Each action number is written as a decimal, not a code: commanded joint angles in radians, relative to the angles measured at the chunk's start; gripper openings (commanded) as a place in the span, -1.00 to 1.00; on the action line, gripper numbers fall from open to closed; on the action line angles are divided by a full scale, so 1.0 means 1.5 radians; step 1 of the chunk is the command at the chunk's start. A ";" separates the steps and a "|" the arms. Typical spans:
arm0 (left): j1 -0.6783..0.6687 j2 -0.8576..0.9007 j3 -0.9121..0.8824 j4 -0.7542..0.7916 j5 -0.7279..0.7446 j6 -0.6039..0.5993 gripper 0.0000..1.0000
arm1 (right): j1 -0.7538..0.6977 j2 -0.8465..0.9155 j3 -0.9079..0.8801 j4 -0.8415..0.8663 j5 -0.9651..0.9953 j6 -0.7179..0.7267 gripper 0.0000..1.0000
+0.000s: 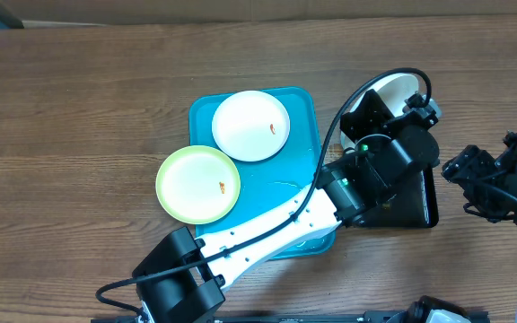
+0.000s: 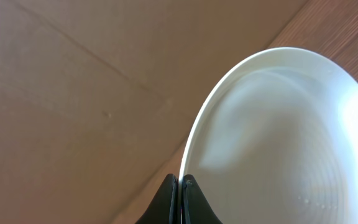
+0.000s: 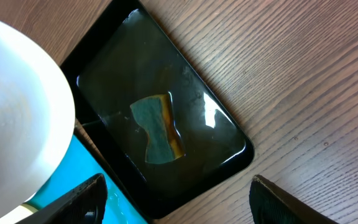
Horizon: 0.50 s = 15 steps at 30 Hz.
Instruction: Clean dirty plates on tray and stack at the side
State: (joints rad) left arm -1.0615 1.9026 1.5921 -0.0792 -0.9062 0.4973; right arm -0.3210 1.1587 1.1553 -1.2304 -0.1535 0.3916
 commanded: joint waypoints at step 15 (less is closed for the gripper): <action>-0.006 0.002 0.015 0.033 -0.012 0.091 -0.92 | -0.003 -0.002 0.006 0.004 -0.004 -0.004 0.50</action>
State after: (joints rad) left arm -1.0695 1.9041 1.5936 -0.0059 -0.9192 0.6006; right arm -0.3210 1.1587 1.1553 -1.2301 -0.1535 0.3908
